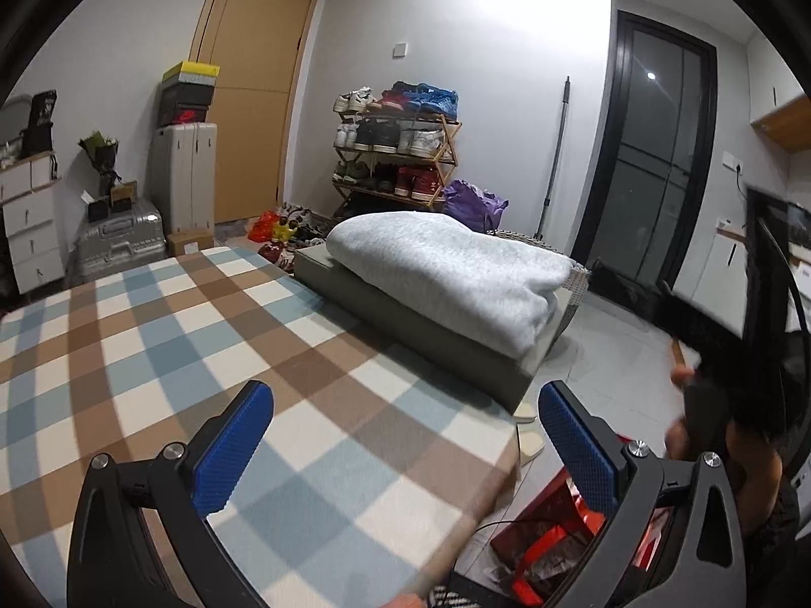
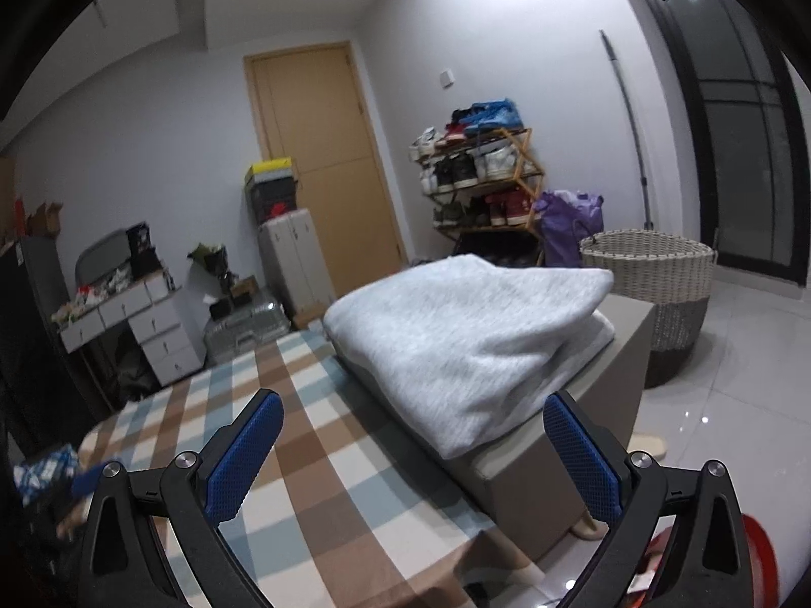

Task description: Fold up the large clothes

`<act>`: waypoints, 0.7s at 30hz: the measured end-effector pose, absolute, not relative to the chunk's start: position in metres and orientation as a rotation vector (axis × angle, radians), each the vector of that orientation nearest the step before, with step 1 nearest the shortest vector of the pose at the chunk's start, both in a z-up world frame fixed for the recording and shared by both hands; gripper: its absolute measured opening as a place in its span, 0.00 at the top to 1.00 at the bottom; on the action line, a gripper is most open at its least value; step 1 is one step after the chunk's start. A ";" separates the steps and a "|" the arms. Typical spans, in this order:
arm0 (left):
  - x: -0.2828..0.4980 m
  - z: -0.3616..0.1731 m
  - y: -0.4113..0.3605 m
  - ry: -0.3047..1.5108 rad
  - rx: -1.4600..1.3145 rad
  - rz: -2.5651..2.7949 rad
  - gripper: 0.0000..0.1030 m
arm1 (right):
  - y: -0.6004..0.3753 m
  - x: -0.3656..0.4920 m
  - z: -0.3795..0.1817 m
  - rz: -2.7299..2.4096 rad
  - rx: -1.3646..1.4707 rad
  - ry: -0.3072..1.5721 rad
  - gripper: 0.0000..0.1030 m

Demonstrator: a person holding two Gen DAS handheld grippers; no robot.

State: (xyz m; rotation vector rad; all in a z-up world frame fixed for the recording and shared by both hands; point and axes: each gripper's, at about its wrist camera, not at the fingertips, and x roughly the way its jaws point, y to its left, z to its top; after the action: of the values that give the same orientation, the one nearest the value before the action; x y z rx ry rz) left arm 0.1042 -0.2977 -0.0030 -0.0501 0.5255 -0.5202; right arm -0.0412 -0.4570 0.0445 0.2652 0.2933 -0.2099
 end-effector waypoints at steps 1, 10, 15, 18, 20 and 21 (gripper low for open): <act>0.098 -0.002 -0.296 0.522 -0.034 -0.520 0.01 | -0.453 -0.042 0.045 -0.202 0.273 0.299 0.00; 0.062 0.006 -0.264 0.501 0.041 -0.439 0.01 | -0.405 -0.054 0.032 -0.156 0.191 0.286 0.00; 0.059 0.009 -0.237 0.472 -0.003 -0.377 0.01 | -0.383 -0.059 0.033 -0.167 0.150 0.283 0.00; 0.064 0.006 -0.223 0.472 -0.061 -0.367 0.01 | -0.378 -0.062 0.032 -0.191 0.159 0.285 0.00; 0.067 0.003 -0.217 0.471 -0.093 -0.375 0.01 | -0.373 -0.063 0.031 -0.195 0.172 0.296 0.00; 0.070 0.003 -0.216 0.483 -0.100 -0.370 0.01 | -0.371 -0.063 0.030 -0.188 0.171 0.302 0.00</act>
State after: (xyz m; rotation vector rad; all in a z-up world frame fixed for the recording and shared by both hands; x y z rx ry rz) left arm 0.0704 -0.2160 0.0028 -0.1005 0.4826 -0.3698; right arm -0.0625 -0.3712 0.0302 0.1709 0.3018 -0.1880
